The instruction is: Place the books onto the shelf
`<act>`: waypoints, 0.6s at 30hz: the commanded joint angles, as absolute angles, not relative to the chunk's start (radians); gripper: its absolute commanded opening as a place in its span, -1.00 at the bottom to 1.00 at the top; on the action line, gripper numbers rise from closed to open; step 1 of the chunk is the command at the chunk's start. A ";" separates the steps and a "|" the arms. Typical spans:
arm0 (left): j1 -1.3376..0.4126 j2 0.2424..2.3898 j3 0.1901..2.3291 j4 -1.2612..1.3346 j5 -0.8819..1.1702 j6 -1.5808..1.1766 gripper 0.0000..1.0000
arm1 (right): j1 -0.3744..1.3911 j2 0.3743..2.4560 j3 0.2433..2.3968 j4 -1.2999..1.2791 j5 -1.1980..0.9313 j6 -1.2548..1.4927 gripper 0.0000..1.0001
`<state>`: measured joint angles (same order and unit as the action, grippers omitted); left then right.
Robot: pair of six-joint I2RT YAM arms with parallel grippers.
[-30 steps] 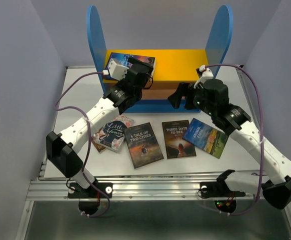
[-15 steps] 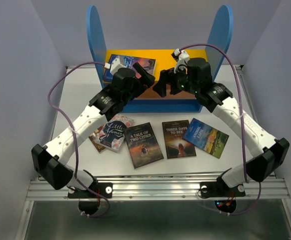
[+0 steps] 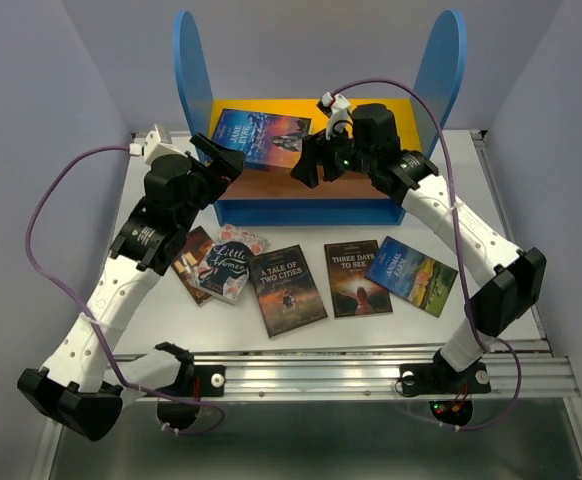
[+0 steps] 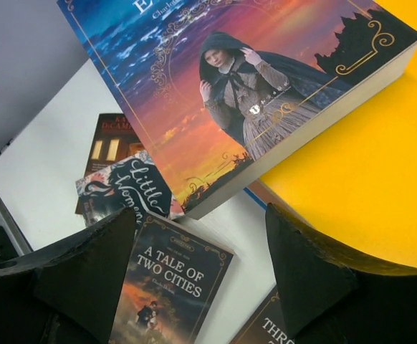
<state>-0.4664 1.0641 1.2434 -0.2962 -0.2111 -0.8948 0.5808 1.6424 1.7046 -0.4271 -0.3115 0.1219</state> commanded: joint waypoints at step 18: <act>-0.359 1.086 1.198 -0.252 -0.064 -0.778 0.98 | 0.577 1.815 1.939 -0.413 -0.357 -0.071 0.02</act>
<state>-0.3698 1.1145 1.2163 -0.2955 -0.0814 -0.8154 0.5751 1.7966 1.8763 -0.4488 -0.3473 -0.0124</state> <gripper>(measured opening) 0.989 0.522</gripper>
